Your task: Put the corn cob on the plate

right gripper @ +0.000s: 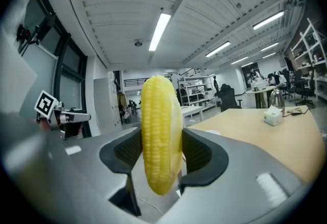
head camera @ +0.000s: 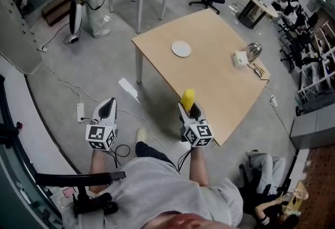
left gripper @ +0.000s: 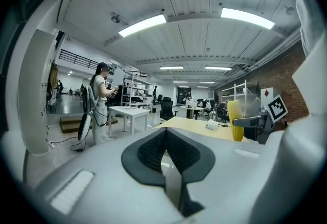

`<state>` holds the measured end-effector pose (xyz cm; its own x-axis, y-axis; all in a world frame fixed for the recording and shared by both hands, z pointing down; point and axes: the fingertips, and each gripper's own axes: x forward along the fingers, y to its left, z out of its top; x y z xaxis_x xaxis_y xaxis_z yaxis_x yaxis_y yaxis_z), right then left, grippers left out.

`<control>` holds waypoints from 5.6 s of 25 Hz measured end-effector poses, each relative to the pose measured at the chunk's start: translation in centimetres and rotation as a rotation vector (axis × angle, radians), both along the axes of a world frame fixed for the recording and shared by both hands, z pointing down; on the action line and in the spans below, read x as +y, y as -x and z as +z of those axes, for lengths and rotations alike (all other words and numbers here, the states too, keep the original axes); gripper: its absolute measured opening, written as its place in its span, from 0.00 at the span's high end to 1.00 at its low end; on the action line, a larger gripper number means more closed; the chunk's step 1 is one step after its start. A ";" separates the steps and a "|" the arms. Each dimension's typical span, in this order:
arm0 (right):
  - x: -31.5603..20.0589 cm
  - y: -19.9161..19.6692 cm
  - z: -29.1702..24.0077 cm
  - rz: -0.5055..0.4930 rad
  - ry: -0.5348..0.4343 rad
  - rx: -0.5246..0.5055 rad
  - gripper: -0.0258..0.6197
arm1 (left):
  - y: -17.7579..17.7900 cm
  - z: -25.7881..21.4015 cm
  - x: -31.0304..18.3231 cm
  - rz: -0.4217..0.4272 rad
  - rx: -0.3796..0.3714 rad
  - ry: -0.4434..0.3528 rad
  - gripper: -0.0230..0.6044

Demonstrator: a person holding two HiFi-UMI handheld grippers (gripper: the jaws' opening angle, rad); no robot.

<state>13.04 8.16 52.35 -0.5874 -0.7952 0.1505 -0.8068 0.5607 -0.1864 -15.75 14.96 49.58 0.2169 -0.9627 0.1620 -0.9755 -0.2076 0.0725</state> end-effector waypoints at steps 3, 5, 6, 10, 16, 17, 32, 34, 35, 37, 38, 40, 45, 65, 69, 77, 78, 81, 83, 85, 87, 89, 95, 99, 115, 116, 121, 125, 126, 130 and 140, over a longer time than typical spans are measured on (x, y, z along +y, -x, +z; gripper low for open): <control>-3.2 0.9 -0.5 0.000 -0.003 -0.016 0.59 | 0.4 -1.2 -3.6 0.016 -0.020 -0.008 0.93; -6.2 1.9 -0.3 0.011 0.003 -0.030 0.59 | 1.1 -1.7 -6.9 0.030 -0.026 -0.018 0.93; -7.6 2.4 -0.2 0.017 0.004 -0.033 0.59 | 1.5 -1.8 -8.5 0.038 -0.028 -0.021 0.93; -11.7 3.2 0.0 0.035 0.001 -0.045 0.59 | 1.9 -1.6 -12.9 0.072 -0.034 -0.019 0.93; -15.0 3.2 0.2 0.068 0.004 -0.043 0.59 | 1.8 -1.4 -16.9 0.102 -0.027 -0.008 0.93; -15.2 3.0 0.3 0.073 0.010 -0.040 0.59 | 1.6 -1.2 -17.5 0.107 -0.020 -0.004 0.93; -19.3 -2.9 1.2 0.290 0.069 0.009 0.59 | -4.8 -1.3 -28.9 0.338 0.018 -0.031 0.93; -20.2 -3.3 1.0 0.317 0.072 0.016 0.59 | -5.2 -1.4 -30.7 0.366 0.026 -0.033 0.93; -20.7 -3.4 1.1 0.327 0.075 0.020 0.59 | -5.2 -1.2 -31.7 0.374 0.031 -0.031 0.93; -22.0 -3.4 1.4 0.345 0.079 0.029 0.59 | -5.0 -0.8 -33.7 0.383 0.040 -0.023 0.93; -22.8 -3.5 1.5 0.354 0.081 0.034 0.59 | -4.9 -0.6 -34.7 0.386 0.045 -0.019 0.93; -24.4 -3.5 1.8 0.371 0.089 0.038 0.59 | -4.8 -0.2 -36.6 0.394 0.046 -0.012 0.93; -28.3 -2.6 3.5 0.386 0.132 0.052 0.59 | -4.6 0.8 -40.1 0.426 0.041 0.011 0.93; -41.7 -0.6 15.7 0.282 0.417 0.304 0.59 | -1.1 4.6 -46.3 0.404 0.049 0.081 0.93; -43.6 -0.5 18.4 0.236 0.473 0.379 0.59 | -0.4 5.2 -46.2 0.379 0.052 0.092 0.93; -47.2 -0.9 23.5 0.180 0.611 0.481 0.59 | 0.8 6.4 -46.3 0.333 0.042 0.103 0.93; -47.6 -1.2 24.1 0.182 0.631 0.486 0.59 | 0.7 6.5 -46.5 0.328 0.039 0.101 0.93; -48.4 -1.6 25.6 0.180 0.681 0.493 0.59 | 0.6 6.5 -47.0 0.316 0.033 0.099 0.93; -48.5 -1.3 26.0 0.172 0.702 0.502 0.59 | 0.8 6.3 -47.1 0.311 0.032 0.097 0.93; -48.8 -0.7 26.0 0.168 0.724 0.508 0.59 | 1.1 5.9 -47.3 0.308 0.030 0.093 0.93; -48.9 -0.5 26.3 0.164 0.744 0.509 0.59 | 0.9 5.7 -47.5 0.308 0.031 0.089 0.93; -48.9 -0.7 26.8 0.161 0.757 0.509 0.59 | 0.4 5.7 -47.6 0.313 0.029 0.090 0.93; -48.7 -0.3 27.3 0.172 0.759 0.496 0.60 | 0.2 5.3 -47.7 0.334 0.017 0.090 0.93; -48.8 -0.4 27.4 0.179 0.755 0.487 0.60 | 0.3 5.5 -47.7 0.336 0.009 0.097 0.93; -49.0 -0.2 27.4 0.190 0.748 0.462 0.59 | -0.4 5.3 -47.8 0.356 0.000 0.097 0.93; -49.1 -0.3 27.4 0.189 0.747 0.463 0.59 | -0.5 5.3 -47.9 0.357 0.000 0.096 0.93; -49.1 -0.2 27.5 0.190 0.746 0.468 0.59 | -0.9 5.0 -48.0 0.364 -0.003 0.088 0.93; -49.1 0.0 27.4 0.188 0.742 0.471 0.59 | -0.9 5.1 -47.9 0.366 -0.002 0.091 0.93; -49.3 0.0 27.5 0.187 0.742 0.470 0.59 | -0.9 5.2 -47.9 0.365 -0.003 0.093 0.93; -49.5 0.1 27.6 0.189 0.746 0.465 0.59 | -0.9 5.1 -47.9 0.366 -0.008 0.093 0.93; -49.5 -0.3 26.2 0.217 0.705 0.456 0.59 | -2.0 4.6 -47.9 0.399 -0.013 0.086 0.93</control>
